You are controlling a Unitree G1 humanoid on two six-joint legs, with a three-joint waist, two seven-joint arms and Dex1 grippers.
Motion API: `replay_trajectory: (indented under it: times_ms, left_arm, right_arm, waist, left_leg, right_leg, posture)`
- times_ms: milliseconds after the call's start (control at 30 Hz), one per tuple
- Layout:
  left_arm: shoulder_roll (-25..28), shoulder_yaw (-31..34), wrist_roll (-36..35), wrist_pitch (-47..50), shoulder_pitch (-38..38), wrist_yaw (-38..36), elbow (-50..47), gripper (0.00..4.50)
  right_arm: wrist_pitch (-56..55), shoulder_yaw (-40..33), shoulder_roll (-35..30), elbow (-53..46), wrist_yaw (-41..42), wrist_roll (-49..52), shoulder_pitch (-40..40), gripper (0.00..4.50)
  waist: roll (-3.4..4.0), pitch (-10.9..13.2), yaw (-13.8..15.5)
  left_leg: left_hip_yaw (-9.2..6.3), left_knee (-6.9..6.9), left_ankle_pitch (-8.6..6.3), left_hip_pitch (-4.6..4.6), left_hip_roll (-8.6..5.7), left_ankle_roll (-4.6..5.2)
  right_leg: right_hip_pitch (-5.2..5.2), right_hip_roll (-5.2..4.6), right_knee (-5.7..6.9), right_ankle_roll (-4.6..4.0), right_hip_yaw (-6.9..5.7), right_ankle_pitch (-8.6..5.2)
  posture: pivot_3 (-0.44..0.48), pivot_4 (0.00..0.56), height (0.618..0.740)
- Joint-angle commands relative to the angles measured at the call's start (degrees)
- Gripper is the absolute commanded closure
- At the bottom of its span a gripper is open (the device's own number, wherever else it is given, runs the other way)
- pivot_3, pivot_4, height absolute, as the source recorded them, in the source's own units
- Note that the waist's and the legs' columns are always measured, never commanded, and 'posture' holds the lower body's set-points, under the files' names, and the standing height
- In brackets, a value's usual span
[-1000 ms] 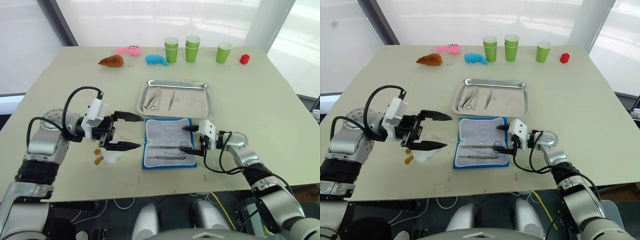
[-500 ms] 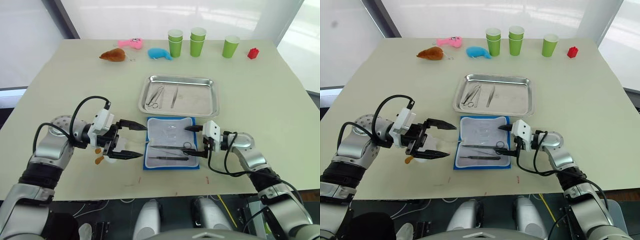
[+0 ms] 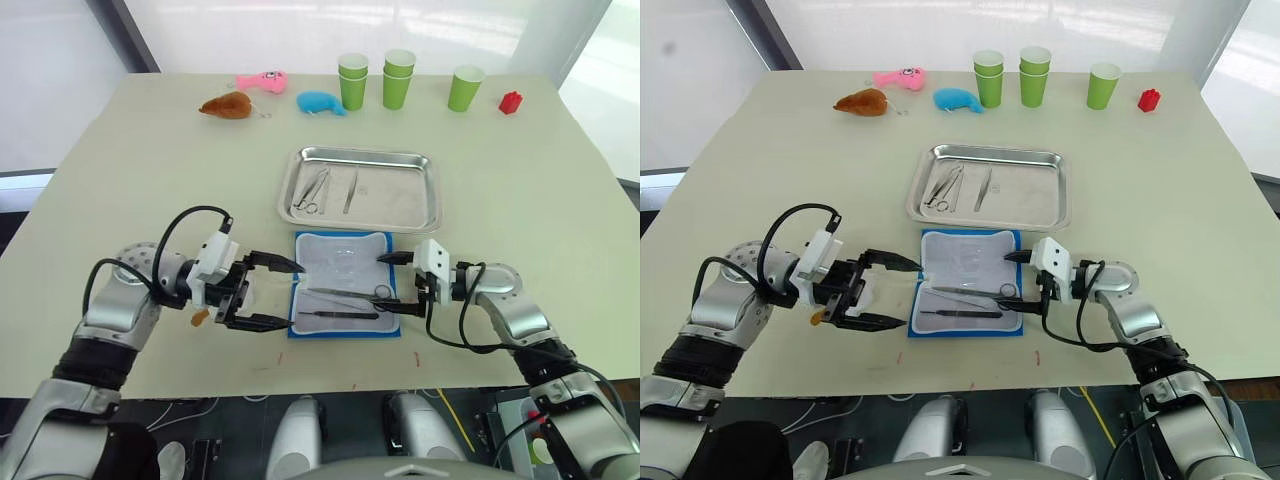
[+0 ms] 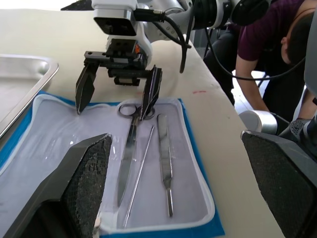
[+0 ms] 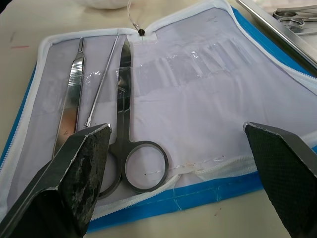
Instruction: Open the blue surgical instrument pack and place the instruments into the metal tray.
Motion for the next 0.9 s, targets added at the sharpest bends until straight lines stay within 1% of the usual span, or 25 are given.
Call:
replay_trajectory:
  times_ms: [33, 167, 333, 433, 667, 900]
  left_arm:
    - [0.16, 3.03, 0.1, 0.38, 2.28, -1.96, -2.89, 0.08]
    - [-2.18, 4.55, 2.4, -2.71, 5.18, -0.36, -2.17, 0.08]
    - [-4.09, 5.85, 2.87, -1.48, 5.73, -0.07, -2.69, 0.08]
    - [-4.64, 5.72, 4.46, -2.59, 6.56, -0.29, -1.58, 0.08]
    - [-7.19, 5.57, 6.71, -2.73, 6.34, 1.07, -0.47, 0.08]
    - [-9.4, 4.97, 8.52, -3.35, 9.3, 1.83, -1.06, 0.08]
  right_arm:
    - [1.35, -0.97, 0.12, -2.56, -0.34, 1.39, 0.12, 0.0]
    - [2.87, -2.47, -0.75, -5.47, 0.41, 3.65, -0.34, 0.0]
    - [5.9, -5.06, -1.36, -9.19, 0.86, 7.36, -0.84, 0.0]
    - [9.54, -7.67, -2.31, -13.98, 1.38, 12.15, -0.25, 0.0]
    - [16.25, -12.15, -9.53, -25.18, 4.16, 20.08, 4.48, 0.0]
    - [20.55, -17.77, -15.82, -32.52, 6.8, 28.07, 8.61, 0.0]
  waist:
    - [0.0, 0.05, -0.23]
    - [0.12, 0.15, -0.16]
    - [0.12, 0.19, 0.1]
    - [0.14, 0.21, 0.08]
    - [0.18, 0.24, 0.33]
    - [0.19, 0.26, 0.02]
  left_leg:
    - [0.0, 0.0, 0.0, 0.0, 0.0, 0.0]
    - [-0.02, 0.02, 0.0, 0.0, 0.01, 0.0]
    - [-0.06, 0.22, 0.0, -0.12, 0.02, 0.0]
    - [-0.06, 0.29, 0.0, -0.14, 0.02, 0.0]
    - [-0.08, 0.33, 0.0, -0.15, 0.01, 0.0]
    - [-0.1, 0.38, 0.0, -0.13, 0.01, 0.01]
  right_leg:
    - [-0.01, 0.01, 0.02, 0.0, 0.0, 0.0]
    - [-0.05, 0.03, 0.09, -0.01, -0.01, 0.0]
    - [-0.05, 0.02, 0.11, 0.01, -0.06, 0.02]
    - [-0.05, 0.02, 0.15, 0.02, -0.05, 0.02]
    - [-0.03, 0.02, 0.16, 0.02, -0.08, 0.02]
    - [0.01, 0.04, 0.2, 0.04, -0.07, 0.03]
  posture:
    - [0.0, 0.15, 0.74]
    - [0.0, 0.15, 0.74]
    - [0.0, 0.15, 0.74]
    - [0.0, 0.15, 0.74]
    - [0.0, 0.15, 0.74]
    - [0.0, 0.15, 0.74]
